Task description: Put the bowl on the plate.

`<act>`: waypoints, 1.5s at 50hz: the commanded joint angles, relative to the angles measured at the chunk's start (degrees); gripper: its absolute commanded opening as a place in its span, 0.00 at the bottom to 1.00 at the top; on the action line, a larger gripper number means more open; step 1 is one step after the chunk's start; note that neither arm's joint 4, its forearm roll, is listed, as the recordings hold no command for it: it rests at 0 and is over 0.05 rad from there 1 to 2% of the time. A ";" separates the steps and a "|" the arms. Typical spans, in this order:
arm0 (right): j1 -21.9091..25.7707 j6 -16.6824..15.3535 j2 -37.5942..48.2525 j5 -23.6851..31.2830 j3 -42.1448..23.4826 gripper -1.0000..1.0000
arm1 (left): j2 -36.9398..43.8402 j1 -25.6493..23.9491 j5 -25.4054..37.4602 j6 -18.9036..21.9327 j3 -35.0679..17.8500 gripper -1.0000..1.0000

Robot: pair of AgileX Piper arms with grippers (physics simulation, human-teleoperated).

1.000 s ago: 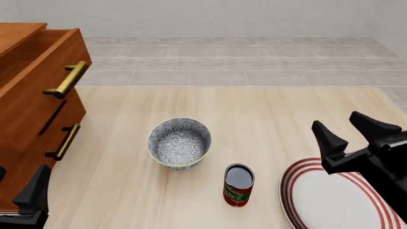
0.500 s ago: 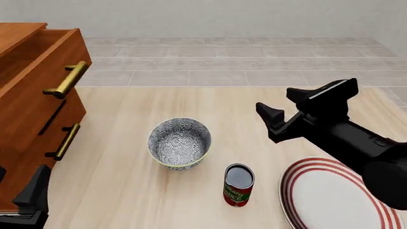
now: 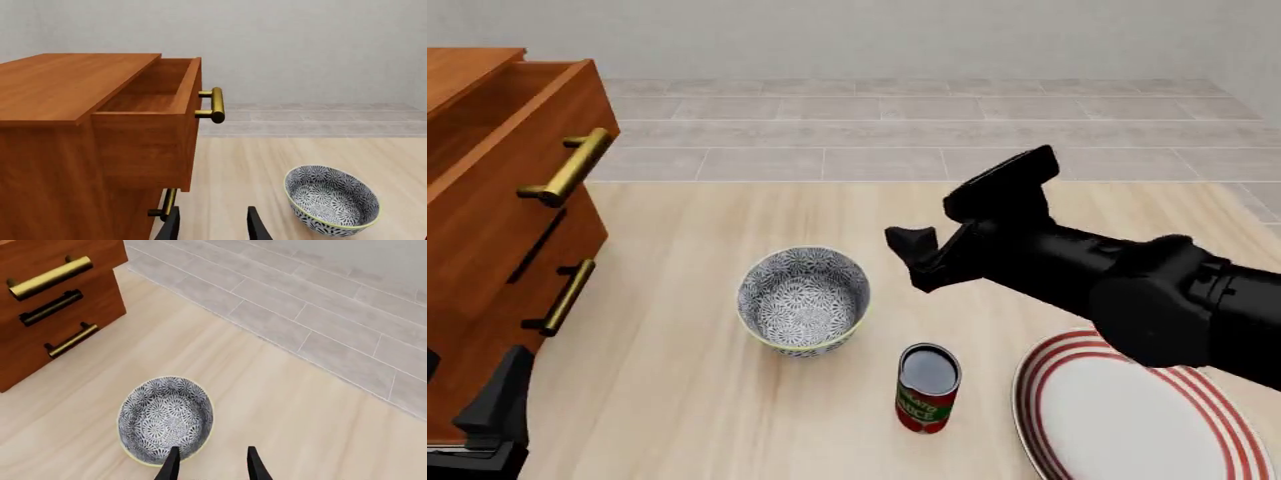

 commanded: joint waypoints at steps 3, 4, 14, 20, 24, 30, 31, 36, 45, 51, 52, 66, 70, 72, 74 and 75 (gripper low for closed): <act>1.02 1.79 5.99 5.27 -5.61 1.00 | 0.00 0.00 0.00 0.00 0.00 1.00; 0.45 2.24 6.81 5.78 -6.23 1.00 | 0.00 0.00 0.00 0.00 0.00 1.00; -0.13 0.05 12.44 8.85 -9.98 1.00 | 0.00 0.00 0.00 0.00 0.00 1.00; 1.30 1.98 14.38 10.93 -12.29 1.00 | 0.00 0.00 0.00 0.00 0.00 1.00; 1.52 1.63 15.65 11.70 -13.55 1.00 | 0.00 0.00 0.00 0.00 0.00 1.00; 1.02 0.58 18.15 12.24 -15.08 1.00 | 0.00 0.00 0.00 0.00 0.00 1.00; 1.02 0.58 18.15 12.24 -15.09 1.00 | 0.00 0.00 0.00 0.00 0.00 1.00; 0.58 0.81 19.70 12.66 -16.42 1.00 | 0.00 0.00 0.00 0.00 0.00 1.00; -0.12 0.98 23.42 12.90 -18.97 1.00 | 0.00 0.00 0.00 0.00 0.00 1.00; 0.33 1.54 25.27 14.11 -21.02 1.00 | 0.00 0.00 0.00 0.00 0.00 1.00; 0.22 1.27 25.54 14.22 -21.28 1.00 | 0.00 0.00 0.00 0.00 0.00 1.00; -0.30 0.99 30.84 14.30 -24.60 1.00 | 0.00 0.00 0.00 0.00 0.00 1.00; -0.30 1.15 31.85 14.17 -25.01 1.00 | 0.00 0.00 0.00 0.00 0.00 1.00; -0.21 1.13 32.43 14.12 -25.14 1.00 | 0.00 0.00 0.00 0.00 0.00 1.00; -0.16 1.15 32.60 14.08 -25.13 1.00 | 0.00 0.00 0.00 0.00 0.00 1.00; 0.02 1.32 32.69 14.04 -25.04 1.00 | 0.00 0.00 0.00 0.00 0.00 1.00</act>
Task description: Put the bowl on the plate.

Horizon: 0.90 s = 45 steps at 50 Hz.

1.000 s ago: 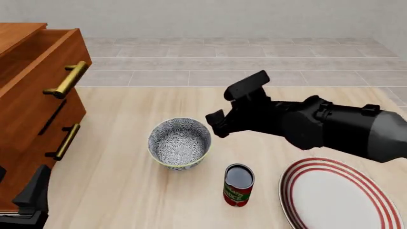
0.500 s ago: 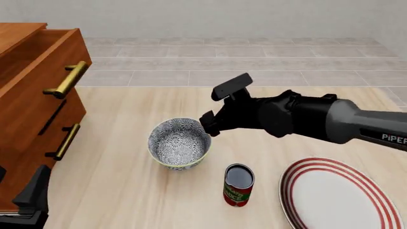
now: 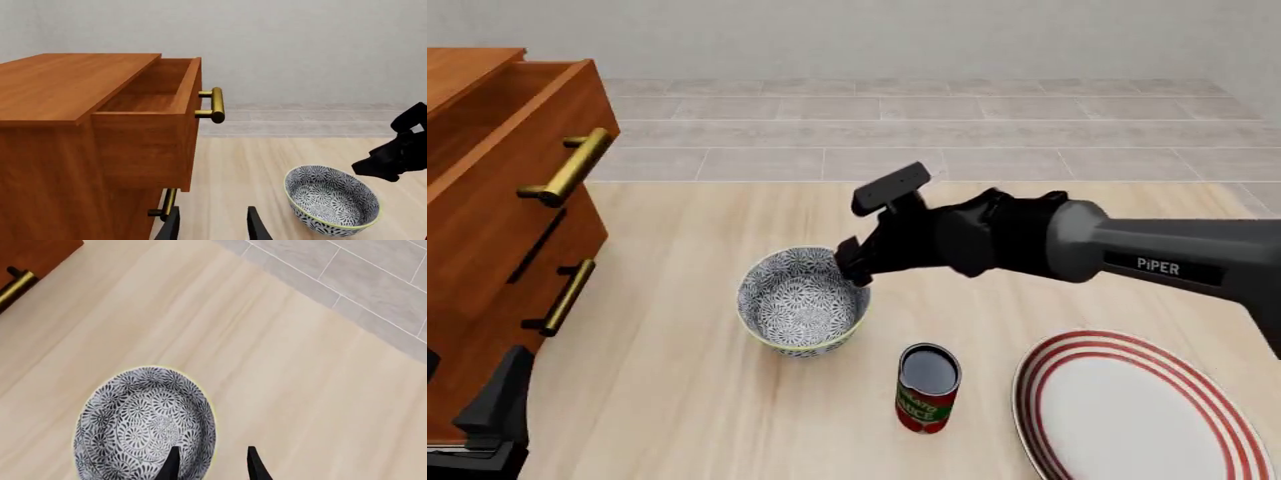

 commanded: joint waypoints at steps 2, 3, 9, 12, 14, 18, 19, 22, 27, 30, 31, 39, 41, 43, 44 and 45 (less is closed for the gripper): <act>0.03 0.23 3.35 -0.24 -1.32 1.00 | 0.00 0.00 0.00 0.00 0.00 1.00; 0.15 0.38 3.57 -0.29 -1.33 1.00 | 0.00 0.00 0.00 0.00 0.00 1.00; 0.51 0.56 4.70 -0.69 -1.26 1.00 | 0.00 0.00 0.00 0.00 0.00 1.00; 0.68 0.58 5.26 -0.73 -1.36 1.00 | 0.00 0.00 0.00 0.00 0.00 1.00; 0.59 0.54 5.54 -0.73 -1.51 1.00 | 0.00 0.00 0.00 0.00 0.00 1.00; 0.44 0.46 6.01 -0.78 -1.64 1.00 | 0.00 0.00 0.00 0.00 0.00 1.00; 0.49 0.59 6.10 -0.79 -1.64 1.00 | 0.00 0.00 0.00 0.00 0.00 1.00; 0.49 0.58 6.20 -0.93 -1.43 1.00 | 0.00 0.00 0.00 0.00 0.00 1.00; 0.53 0.73 6.58 -0.99 -1.36 1.00 | 0.00 0.00 0.00 0.00 0.00 1.00; 0.56 0.77 6.89 -1.28 -1.04 1.00 | 0.00 0.00 0.00 0.00 0.00 1.00; 0.55 0.74 6.95 -1.32 -1.01 1.00 | 0.00 0.00 0.00 0.00 0.00 1.00; 0.56 1.04 7.40 -1.96 -0.26 1.00 | 0.00 0.00 0.00 0.00 0.00 1.00; 0.60 1.12 7.27 -2.19 0.18 1.00 | 0.00 0.00 0.00 0.00 0.00 1.00; 0.57 1.11 7.27 -2.30 0.37 1.00 | 0.00 0.00 0.00 0.00 0.00 1.00; 0.53 1.04 7.36 -2.39 0.48 1.00 | 0.00 0.00 0.00 0.00 0.00 1.00; 0.47 0.98 7.50 -2.43 0.47 1.00 | 0.00 0.00 0.00 0.00 0.00 1.00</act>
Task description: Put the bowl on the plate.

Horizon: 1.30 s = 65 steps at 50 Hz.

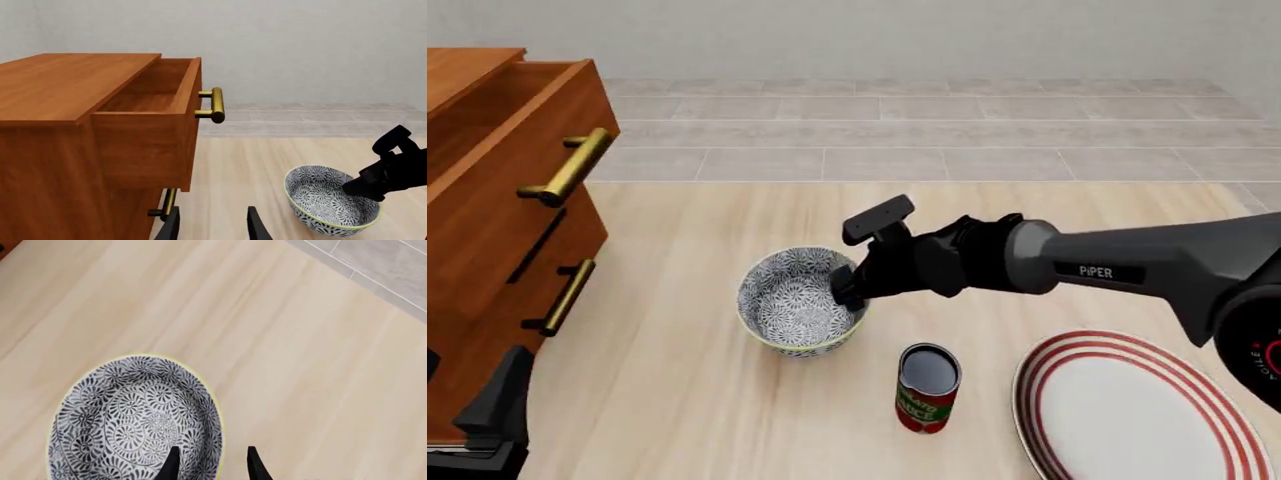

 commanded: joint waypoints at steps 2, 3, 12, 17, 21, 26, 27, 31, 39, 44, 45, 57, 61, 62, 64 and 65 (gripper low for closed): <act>-0.18 0.06 0.82 -0.81 0.87 1.00 | 0.00 0.00 0.00 0.00 0.00 1.00; -0.18 0.06 0.82 -0.81 0.87 1.00 | 0.00 0.00 0.00 0.00 0.00 1.00; -0.02 0.32 2.01 -1.45 1.15 1.00 | 0.00 0.00 0.00 0.00 0.00 1.00; -0.30 0.50 2.85 -1.76 1.08 1.00 | 0.00 0.00 0.00 0.00 0.00 1.00; -0.28 0.74 3.46 -1.78 0.76 1.00 | 0.00 0.00 0.00 0.00 0.00 1.00; -0.29 0.94 3.70 -2.26 1.22 1.00 | 0.00 0.00 0.00 0.00 0.00 1.00; -0.29 0.94 3.70 -2.26 1.22 1.00 | 0.00 0.00 0.00 0.00 0.00 1.00; -0.32 1.11 3.98 -2.46 1.29 1.00 | 0.00 0.00 0.00 0.00 0.00 1.00; -0.52 1.03 3.61 -2.68 1.42 0.00 | 0.00 0.00 0.00 0.00 0.00 1.00; -0.62 0.92 3.25 -2.76 1.55 0.00 | 0.00 0.00 0.00 0.00 0.00 1.00; -0.64 0.88 3.25 -2.74 1.55 0.00 | 0.00 0.00 0.00 0.00 0.00 1.00; -0.99 0.62 2.53 -1.80 0.53 0.00 | 0.00 0.00 0.00 0.00 0.00 1.00; -0.70 0.62 1.76 -1.22 0.20 0.00 | 0.00 0.00 0.00 0.00 0.00 1.00; -0.75 0.54 1.44 -1.13 0.16 0.00 | 0.00 0.00 0.00 0.00 0.00 1.00; -0.80 0.36 0.83 -0.87 0.04 0.00 | 0.00 0.00 0.00 0.00 0.00 1.00; -0.82 0.29 0.51 -0.72 -0.09 0.00 | 0.00 0.00 0.00 0.00 0.00 1.00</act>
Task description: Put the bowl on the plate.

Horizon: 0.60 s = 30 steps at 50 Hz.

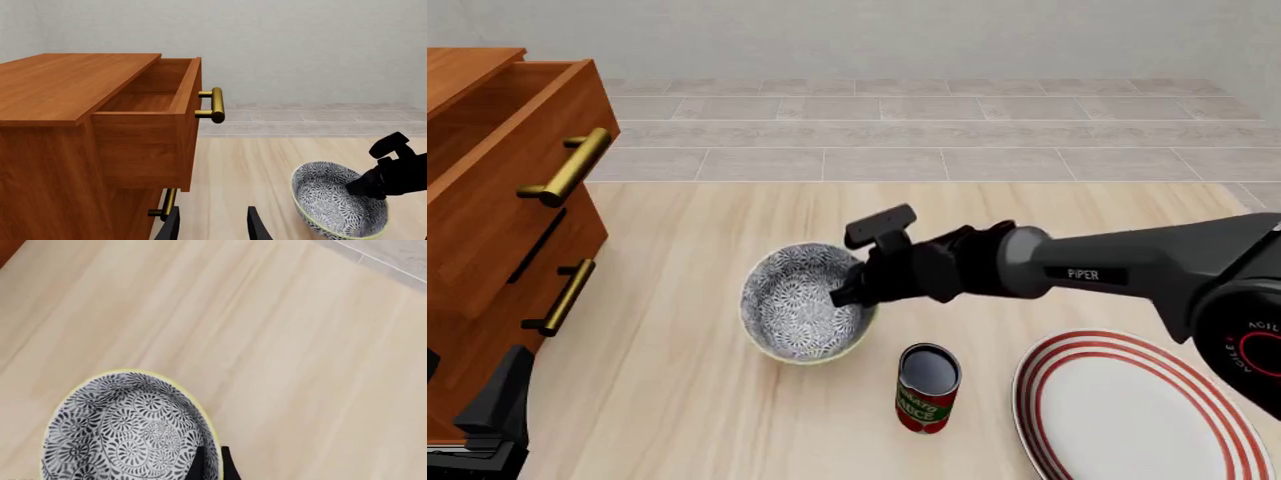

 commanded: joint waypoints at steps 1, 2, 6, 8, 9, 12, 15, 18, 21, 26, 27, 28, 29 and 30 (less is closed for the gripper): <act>-0.70 0.59 -1.79 1.19 -0.55 0.00 | 0.00 0.00 0.00 0.00 0.00 1.00; -0.76 0.51 -2.20 1.28 -0.64 0.00 | 0.00 0.00 0.00 0.00 0.00 1.00; -0.91 0.51 -3.71 1.64 -0.70 0.00 | 0.00 0.00 0.00 0.00 0.00 1.00; -1.02 0.43 -4.28 1.96 -0.89 0.00 | 0.00 0.00 0.00 0.00 0.00 1.00; -1.12 0.34 -4.39 2.09 -1.10 0.00 | 0.00 0.00 0.00 0.00 0.00 1.00; -1.35 0.18 -4.67 2.32 -1.62 0.00 | 0.00 0.00 0.00 0.00 0.00 1.00; -1.60 0.05 -4.66 2.44 -2.18 0.00 | 0.00 0.00 0.00 0.00 0.00 1.00; -1.83 0.00 -5.38 2.76 -2.59 0.00 | 0.00 0.00 0.00 0.00 0.00 1.00; -1.93 -0.13 -6.15 3.11 -2.95 0.00 | 0.00 0.00 0.00 0.00 0.00 1.00; -2.26 -0.37 -7.65 4.05 -4.07 0.00 | 0.00 0.00 0.00 0.00 0.00 1.00; -2.30 -0.35 -7.83 4.10 -4.17 0.00 | 0.00 0.00 0.00 0.00 0.00 1.00; -2.30 -0.05 -8.14 4.20 -4.28 0.00 | 0.00 0.00 0.00 0.00 0.00 1.00; -2.18 -0.06 -8.50 4.31 -4.31 0.00 | 0.00 0.00 0.00 0.00 0.00 1.00; -2.19 -0.05 -8.65 4.33 -4.33 0.00 | 0.00 0.00 0.00 0.00 0.00 1.00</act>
